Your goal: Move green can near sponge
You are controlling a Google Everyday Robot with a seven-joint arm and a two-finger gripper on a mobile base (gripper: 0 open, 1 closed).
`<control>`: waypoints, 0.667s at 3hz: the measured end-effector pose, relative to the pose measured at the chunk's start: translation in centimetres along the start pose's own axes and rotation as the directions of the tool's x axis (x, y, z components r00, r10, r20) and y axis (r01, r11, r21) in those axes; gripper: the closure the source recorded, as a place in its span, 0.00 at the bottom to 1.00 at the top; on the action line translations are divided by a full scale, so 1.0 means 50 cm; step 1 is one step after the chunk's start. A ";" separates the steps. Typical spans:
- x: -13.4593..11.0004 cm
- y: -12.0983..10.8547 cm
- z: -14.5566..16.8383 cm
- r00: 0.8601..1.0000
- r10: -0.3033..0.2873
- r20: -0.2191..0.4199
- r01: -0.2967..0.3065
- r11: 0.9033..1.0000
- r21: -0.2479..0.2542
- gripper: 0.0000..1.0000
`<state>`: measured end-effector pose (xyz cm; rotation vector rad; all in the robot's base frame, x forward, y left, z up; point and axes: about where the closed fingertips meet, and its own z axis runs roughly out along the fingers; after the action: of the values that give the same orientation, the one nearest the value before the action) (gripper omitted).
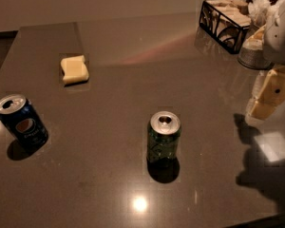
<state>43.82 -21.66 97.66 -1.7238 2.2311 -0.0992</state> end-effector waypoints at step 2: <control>-0.018 0.022 0.000 0.998 -0.010 0.061 0.014 0.999 -0.051 0.00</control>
Offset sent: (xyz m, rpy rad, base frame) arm -0.0264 0.0299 -0.0079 0.1770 0.1190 0.1072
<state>42.99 -20.49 97.57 -1.7432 2.1985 0.0076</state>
